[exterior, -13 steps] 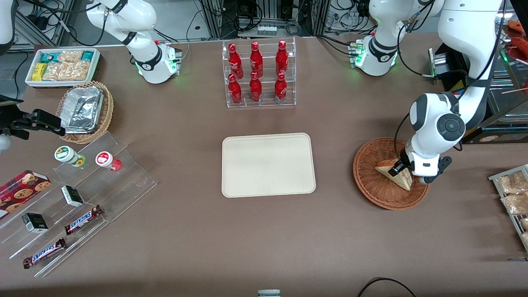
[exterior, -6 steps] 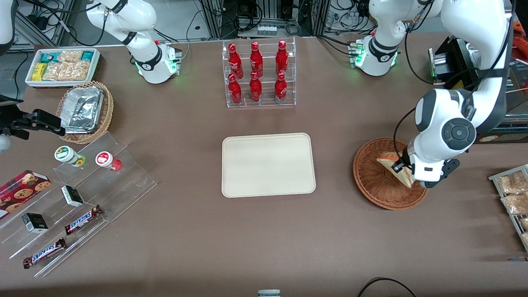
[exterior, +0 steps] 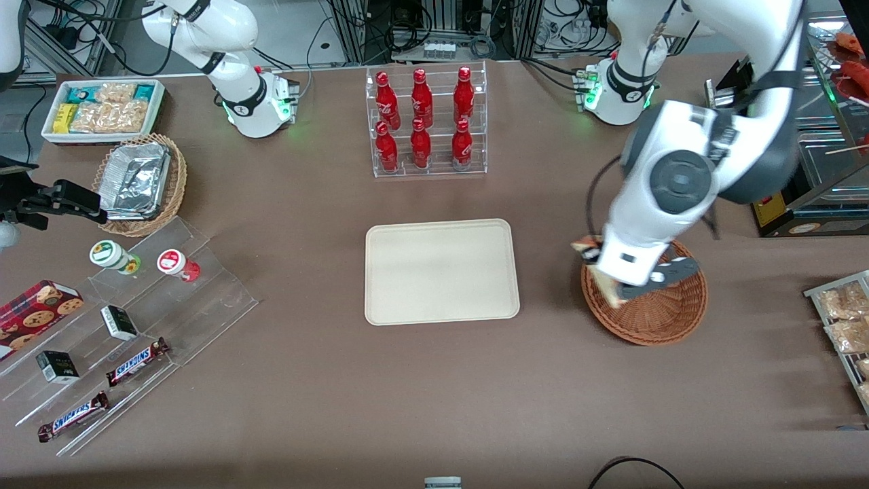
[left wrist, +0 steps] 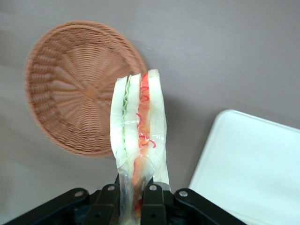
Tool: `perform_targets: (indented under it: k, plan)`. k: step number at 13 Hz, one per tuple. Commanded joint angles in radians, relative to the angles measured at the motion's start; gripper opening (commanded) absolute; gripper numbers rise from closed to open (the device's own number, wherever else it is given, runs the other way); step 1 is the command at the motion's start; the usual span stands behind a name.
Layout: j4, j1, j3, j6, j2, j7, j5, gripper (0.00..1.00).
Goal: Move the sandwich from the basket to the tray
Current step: 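Lift the sandwich and carry it over the cream tray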
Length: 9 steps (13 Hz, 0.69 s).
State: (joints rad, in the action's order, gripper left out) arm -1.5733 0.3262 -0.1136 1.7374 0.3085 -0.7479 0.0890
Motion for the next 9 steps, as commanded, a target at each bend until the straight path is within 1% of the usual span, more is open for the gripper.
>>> perform_targets:
  k: [1, 4, 5, 7, 9]
  plan:
    - [0.146, 0.112, 0.009, -0.032, 0.119, -0.019, -0.006, 0.0]
    - [0.252, 0.213, 0.008, -0.009, 0.236, -0.06, -0.006, 0.0]
    - [0.266, 0.255, 0.009, 0.002, 0.259, -0.074, -0.005, 0.0]
    - [0.266, 0.316, 0.009, 0.12, 0.309, -0.143, -0.005, 0.0]
    - [0.266, 0.362, 0.009, 0.18, 0.355, -0.143, 0.003, 0.0]
